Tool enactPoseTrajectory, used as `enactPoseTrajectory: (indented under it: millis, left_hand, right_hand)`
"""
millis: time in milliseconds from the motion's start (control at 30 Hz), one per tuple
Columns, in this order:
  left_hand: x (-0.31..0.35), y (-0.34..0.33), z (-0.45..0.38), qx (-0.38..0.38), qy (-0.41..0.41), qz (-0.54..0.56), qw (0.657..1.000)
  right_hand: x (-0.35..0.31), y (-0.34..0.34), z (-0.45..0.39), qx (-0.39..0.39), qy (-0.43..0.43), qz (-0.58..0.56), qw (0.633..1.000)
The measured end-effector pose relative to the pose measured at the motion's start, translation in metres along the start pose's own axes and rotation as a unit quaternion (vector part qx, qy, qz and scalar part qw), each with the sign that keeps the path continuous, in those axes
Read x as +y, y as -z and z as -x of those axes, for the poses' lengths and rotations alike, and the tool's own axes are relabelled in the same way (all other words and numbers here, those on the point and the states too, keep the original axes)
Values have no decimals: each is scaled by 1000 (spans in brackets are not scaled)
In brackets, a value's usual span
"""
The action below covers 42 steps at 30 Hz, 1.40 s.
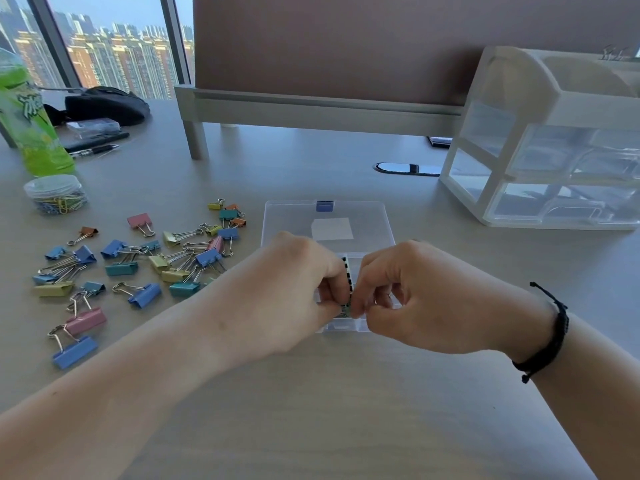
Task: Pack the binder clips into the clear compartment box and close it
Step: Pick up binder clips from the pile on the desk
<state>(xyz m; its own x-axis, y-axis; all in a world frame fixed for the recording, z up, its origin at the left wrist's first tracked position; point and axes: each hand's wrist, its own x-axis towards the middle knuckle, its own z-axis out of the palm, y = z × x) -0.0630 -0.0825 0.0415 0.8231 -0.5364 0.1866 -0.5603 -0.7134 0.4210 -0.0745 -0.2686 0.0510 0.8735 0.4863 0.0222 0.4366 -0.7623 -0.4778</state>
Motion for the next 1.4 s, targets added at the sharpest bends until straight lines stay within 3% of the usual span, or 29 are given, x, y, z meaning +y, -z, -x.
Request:
enactPoseTrajectory:
  millis: [233,367,500,633,767,933,1033,1167,1267,1400]
  left_hand:
    - [-5,2,-1,11,43,95,994]
    - [-9,1,-4,46,61,77,994]
    - [-7,0,-5,2,83,71,994]
    - [-7,2,-5,24,88,114,989]
    - [-8,3,-8,25,130,297,946]
    - [-11,4,-10,44,154,492,856]
    - [-13,3,-11,25,154,560,814]
    - [-13,4,-12,25,151,620,770]
    - [-11,2,-13,34,142,636,758]
    - [-8,-5,-11,15,116,592,798]
  right_hand:
    - [-2,-2,0,-19,16,62,998]
    - [-2,-4,0,-19,15,78,997]
    - [-2,-5,0,-23,17,95,995]
    - [0,-8,-2,-16,23,93,995]
    - [0,-10,-3,6,19,53,998]
    - [2,-6,-3,21,16,5,1000]
    - [3,-4,-3,25,25,-1,999]
    - [4,0,-3,100,38,-48,993]
    - [-2,-1,-1,149,53,-100,982]
    - [-9,-12,-5,175,69,-142,972]
